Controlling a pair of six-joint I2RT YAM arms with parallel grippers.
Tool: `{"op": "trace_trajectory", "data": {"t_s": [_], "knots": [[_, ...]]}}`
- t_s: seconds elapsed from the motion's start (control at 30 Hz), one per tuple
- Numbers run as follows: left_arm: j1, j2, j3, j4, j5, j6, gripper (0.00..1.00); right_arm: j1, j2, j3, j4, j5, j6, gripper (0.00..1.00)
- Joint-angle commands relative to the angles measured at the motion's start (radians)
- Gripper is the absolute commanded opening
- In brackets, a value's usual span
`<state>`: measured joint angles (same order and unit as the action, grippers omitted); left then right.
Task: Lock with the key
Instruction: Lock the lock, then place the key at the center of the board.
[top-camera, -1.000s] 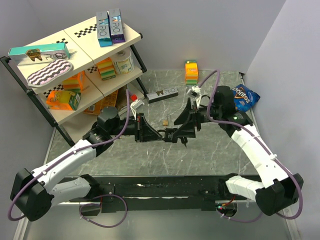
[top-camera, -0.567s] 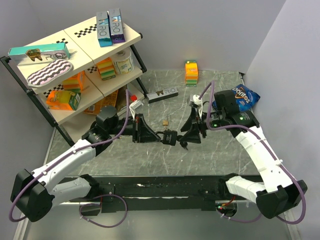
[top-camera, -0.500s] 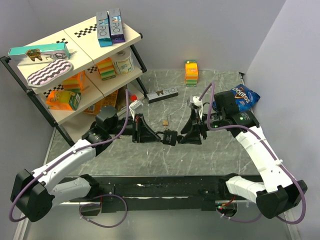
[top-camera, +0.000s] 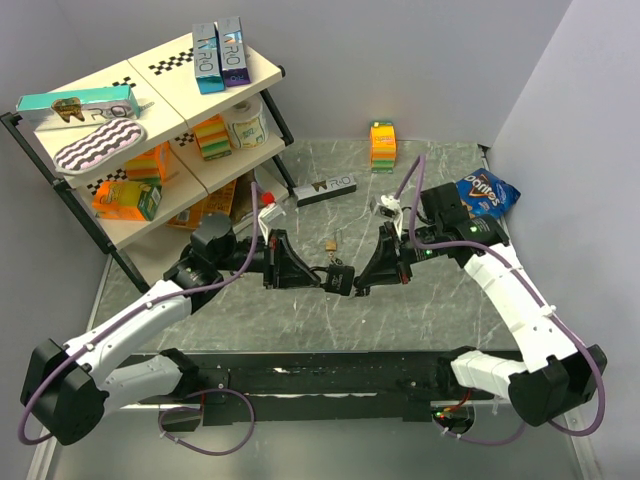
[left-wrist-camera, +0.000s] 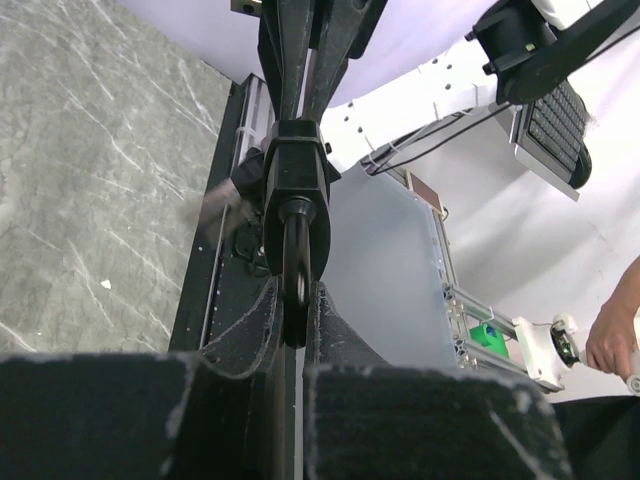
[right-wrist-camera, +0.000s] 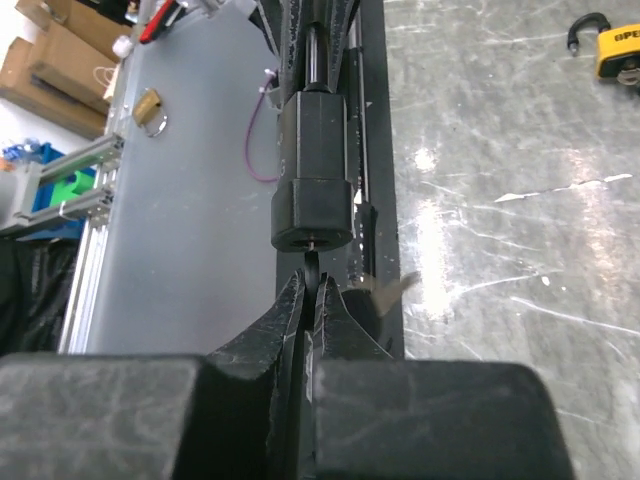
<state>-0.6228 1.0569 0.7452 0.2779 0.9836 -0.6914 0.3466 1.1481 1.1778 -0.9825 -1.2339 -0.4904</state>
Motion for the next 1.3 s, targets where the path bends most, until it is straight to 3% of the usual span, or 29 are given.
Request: {"op": "trace_trajectory", "data": {"t_s": [0.0, 0.2, 0.33, 0.53, 0.7, 0.8, 0.93, 1.27], "knots": [[0.031, -0.044, 0.002, 0.112, 0.029, -0.01, 0.01, -0.014, -0.027, 0.007, -0.057, -0.021, -0.05, 0.0], [0.097, -0.049, 0.031, 0.101, 0.053, 0.003, 0.01, -0.081, -0.013, -0.006, -0.149, -0.032, -0.129, 0.0], [0.158, -0.054, 0.048, 0.103, 0.07, 0.0, 0.01, -0.15, 0.041, -0.007, -0.264, -0.039, -0.273, 0.0], [0.186, -0.058, 0.055, 0.034, 0.066, 0.032, 0.01, -0.352, 0.16, 0.009, -0.433, 0.023, -0.444, 0.0], [0.186, -0.038, 0.074, -0.086, -0.02, 0.105, 0.01, -0.62, 0.231, -0.018, -0.218, 0.267, -0.282, 0.0], [0.184, -0.003, 0.092, -0.144, -0.017, 0.131, 0.01, -0.705, 0.266, -0.046, -0.052, 0.496, -0.212, 0.0], [0.184, 0.02, 0.091, -0.16, -0.022, 0.142, 0.01, -0.791, 0.315, -0.093, 0.069, 0.664, -0.211, 0.0], [0.175, 0.048, 0.06, -0.157, -0.042, 0.161, 0.01, -0.807, 0.427, -0.093, 0.163, 0.714, -0.175, 0.0]]}}
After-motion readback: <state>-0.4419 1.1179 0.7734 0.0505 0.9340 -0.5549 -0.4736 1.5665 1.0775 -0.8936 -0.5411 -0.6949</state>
